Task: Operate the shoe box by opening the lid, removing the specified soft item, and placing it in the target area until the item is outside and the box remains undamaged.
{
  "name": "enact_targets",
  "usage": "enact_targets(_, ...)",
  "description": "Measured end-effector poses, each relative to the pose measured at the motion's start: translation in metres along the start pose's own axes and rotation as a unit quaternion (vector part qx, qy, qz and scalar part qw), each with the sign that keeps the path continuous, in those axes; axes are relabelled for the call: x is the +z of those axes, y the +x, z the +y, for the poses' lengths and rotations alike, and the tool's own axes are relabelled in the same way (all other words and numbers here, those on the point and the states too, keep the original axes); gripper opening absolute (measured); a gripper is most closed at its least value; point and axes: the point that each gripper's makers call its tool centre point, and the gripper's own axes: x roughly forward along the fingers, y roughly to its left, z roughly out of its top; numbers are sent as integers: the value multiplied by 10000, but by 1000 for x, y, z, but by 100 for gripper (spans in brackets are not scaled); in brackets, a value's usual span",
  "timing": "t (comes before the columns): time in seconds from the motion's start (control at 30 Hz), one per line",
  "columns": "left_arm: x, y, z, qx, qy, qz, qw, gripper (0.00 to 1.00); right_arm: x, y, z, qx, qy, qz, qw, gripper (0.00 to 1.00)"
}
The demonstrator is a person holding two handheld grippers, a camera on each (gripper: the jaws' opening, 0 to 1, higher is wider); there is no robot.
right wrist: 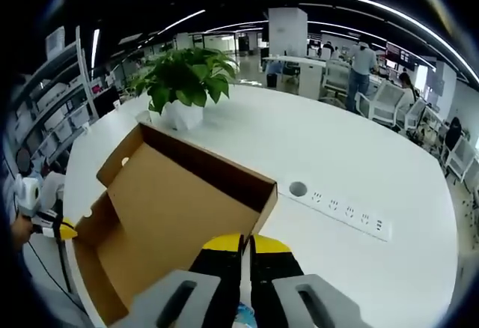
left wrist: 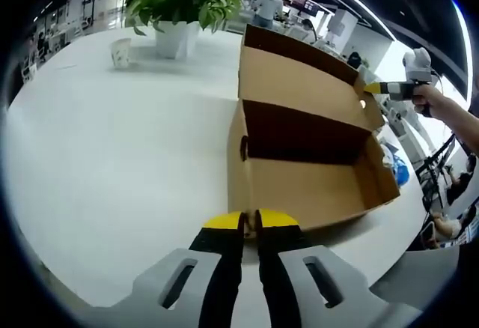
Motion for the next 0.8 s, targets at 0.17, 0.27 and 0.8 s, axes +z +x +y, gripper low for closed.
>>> enact_targets(0.17, 0, 0, 0, 7, -11, -7, 10000, 4, 1, -7, 3, 1, -135, -156, 9998, 0)
enact_targets(0.27, 0, 0, 0, 10, -14, -7, 10000, 4, 2, -12, 4, 10, -126, -235, 9996, 0)
enact_targets(0.8, 0, 0, 0, -18, -28, -34, 10000, 4, 4, -36, 15, 9, -366, -600, 9975, 0)
